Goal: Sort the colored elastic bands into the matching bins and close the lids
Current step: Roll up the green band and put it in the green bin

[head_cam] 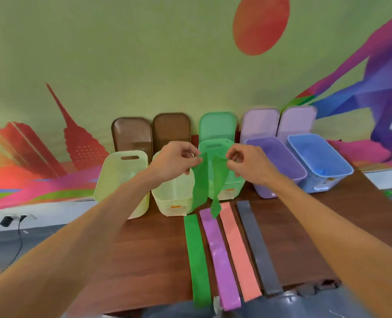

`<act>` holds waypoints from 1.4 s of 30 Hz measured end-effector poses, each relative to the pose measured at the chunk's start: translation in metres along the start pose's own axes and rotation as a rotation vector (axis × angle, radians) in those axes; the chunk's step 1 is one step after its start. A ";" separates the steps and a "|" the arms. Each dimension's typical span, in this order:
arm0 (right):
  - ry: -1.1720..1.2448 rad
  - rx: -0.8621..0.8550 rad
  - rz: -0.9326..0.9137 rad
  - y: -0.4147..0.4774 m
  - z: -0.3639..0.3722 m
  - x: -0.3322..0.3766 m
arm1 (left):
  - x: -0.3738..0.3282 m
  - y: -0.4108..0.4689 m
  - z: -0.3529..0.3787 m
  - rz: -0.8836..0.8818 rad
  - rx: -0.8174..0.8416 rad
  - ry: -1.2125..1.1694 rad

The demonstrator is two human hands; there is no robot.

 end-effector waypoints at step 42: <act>-0.087 0.327 0.289 0.085 0.105 -0.197 | 0.128 0.096 0.146 -0.488 0.014 0.098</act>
Point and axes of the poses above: each hand's wrist, its own y-axis towards the middle knuckle, its own z-axis out of the palm, x = y × z, the point moved 8 cm from there along y, towards the middle knuckle, and after that the axes turned 15 degrees about -x, right-handed, at the moved point
